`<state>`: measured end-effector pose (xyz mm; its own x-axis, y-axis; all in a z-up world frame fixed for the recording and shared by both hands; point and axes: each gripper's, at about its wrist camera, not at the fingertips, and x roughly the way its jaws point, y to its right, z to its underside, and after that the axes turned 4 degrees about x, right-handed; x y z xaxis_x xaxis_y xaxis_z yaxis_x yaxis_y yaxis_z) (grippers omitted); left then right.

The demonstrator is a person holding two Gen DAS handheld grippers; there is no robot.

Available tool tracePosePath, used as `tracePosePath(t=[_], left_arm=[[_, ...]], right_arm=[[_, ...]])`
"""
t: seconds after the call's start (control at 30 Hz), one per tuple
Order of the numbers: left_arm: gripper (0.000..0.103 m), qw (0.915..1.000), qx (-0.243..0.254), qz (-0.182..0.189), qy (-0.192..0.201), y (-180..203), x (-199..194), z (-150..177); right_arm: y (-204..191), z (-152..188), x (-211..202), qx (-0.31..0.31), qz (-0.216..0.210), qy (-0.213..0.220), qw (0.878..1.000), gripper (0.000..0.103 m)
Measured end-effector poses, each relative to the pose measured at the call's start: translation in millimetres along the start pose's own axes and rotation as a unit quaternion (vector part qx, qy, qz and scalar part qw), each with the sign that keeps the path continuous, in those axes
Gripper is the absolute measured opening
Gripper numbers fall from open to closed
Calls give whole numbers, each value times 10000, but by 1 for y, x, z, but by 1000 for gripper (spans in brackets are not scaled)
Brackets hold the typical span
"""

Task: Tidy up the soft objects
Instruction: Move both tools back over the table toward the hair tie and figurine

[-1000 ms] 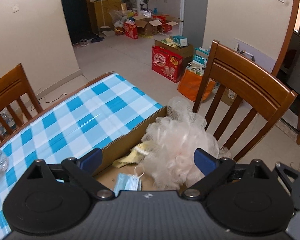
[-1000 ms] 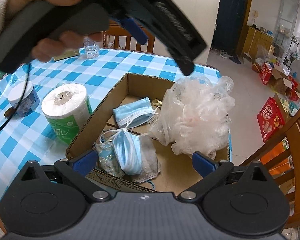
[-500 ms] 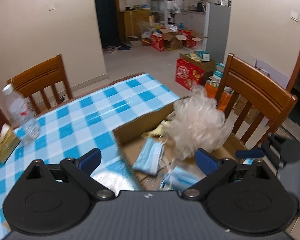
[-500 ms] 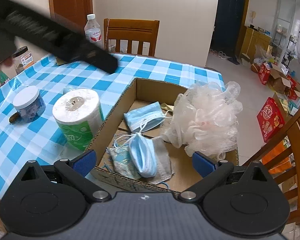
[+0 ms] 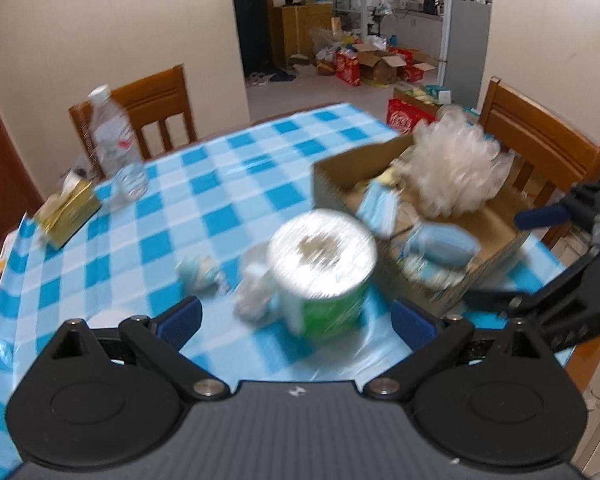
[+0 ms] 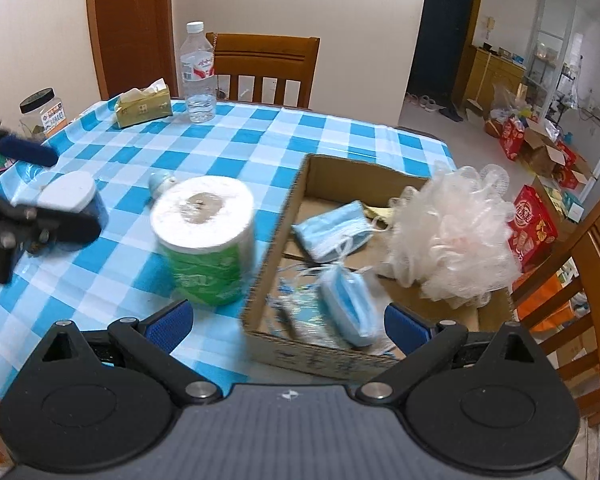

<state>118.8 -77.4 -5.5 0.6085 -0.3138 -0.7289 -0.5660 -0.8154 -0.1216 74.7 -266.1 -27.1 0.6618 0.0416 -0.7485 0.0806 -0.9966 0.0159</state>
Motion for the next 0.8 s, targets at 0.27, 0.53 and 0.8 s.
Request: tracePosePath(t=[0.27,0.53,0.8], left_arm=[[100,9996,-129,-109,-205,-59,-11,61],[100,9977,-463,-176,-467,-109,-8,107],[100,9898,-1087,-286,-875,-141,10,140]], right_arm=[[-74,0,1,113,66,-164,9998,103],[-137,-5,6,-75,55,-320,9994,103],[-167,-23,27,-573,-314,-391,9971,103]])
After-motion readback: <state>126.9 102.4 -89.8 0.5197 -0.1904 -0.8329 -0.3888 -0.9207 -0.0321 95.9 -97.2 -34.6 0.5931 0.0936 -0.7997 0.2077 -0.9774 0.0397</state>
